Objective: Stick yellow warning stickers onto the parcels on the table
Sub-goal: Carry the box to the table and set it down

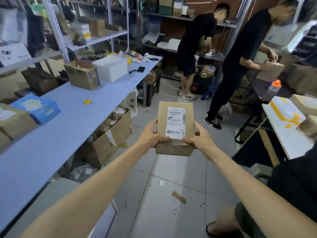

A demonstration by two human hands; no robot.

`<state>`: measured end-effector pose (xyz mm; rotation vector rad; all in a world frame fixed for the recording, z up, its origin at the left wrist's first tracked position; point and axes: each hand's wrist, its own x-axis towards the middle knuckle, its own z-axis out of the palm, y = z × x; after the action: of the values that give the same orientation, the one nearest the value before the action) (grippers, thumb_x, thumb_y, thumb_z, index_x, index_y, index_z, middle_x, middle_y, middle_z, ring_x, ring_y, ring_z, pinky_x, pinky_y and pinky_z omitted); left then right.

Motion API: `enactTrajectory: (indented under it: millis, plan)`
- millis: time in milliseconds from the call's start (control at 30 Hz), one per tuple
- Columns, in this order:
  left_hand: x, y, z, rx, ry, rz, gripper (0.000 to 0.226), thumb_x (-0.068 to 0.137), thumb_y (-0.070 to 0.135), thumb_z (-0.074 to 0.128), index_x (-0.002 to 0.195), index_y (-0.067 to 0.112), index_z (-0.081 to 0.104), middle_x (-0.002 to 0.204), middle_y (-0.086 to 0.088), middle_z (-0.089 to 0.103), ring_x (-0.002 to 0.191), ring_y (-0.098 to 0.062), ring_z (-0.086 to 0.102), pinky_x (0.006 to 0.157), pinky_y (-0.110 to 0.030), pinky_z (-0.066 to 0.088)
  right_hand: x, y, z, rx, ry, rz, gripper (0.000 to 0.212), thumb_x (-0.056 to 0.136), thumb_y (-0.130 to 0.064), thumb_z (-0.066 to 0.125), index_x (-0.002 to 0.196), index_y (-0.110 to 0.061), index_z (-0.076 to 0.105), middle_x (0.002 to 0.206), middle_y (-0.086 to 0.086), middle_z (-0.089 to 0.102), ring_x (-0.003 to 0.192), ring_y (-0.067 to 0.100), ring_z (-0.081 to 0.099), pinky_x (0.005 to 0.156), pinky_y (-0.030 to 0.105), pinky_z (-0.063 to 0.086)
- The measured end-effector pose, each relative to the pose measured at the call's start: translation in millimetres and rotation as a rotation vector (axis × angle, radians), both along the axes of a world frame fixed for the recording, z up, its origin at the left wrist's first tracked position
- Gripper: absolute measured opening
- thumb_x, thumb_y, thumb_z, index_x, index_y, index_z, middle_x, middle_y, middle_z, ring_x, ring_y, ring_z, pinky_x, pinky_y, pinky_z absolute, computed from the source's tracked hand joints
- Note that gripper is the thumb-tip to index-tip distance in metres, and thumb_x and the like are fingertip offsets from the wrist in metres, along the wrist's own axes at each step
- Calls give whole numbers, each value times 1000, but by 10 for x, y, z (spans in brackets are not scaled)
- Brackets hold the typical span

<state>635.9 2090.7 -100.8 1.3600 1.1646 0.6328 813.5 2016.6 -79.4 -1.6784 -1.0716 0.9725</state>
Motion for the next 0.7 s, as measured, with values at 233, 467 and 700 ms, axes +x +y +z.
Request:
enactTrajectory:
  millis: [233,467,700]
  plan:
    - [224,977,8,13,20,15,91,70,12,82,144,32,32,102,-7,66,91,-23,64,78,-43,57,269,983,6,-20,1,13,71,76,4,73,134,-29,48,100,-6,67,95,12,63,86,36,55]
    - [383,1880,-217,0,42,145,96,68,17,84,146,33,29,118,0,59,95,-16,60,67,-32,54,526,2114,-214,-41,15,137,59,77,7,71,112,-36,49,100,-6,64,93,8,59,83,30,52]
    - [261,2679,-525,-5,33,425,115,36,45,86,140,37,38,141,2,51,122,-21,54,100,-45,48,458,3336,-366,-30,40,404,65,78,9,68,119,-37,46,102,-11,63,93,5,58,69,17,47]
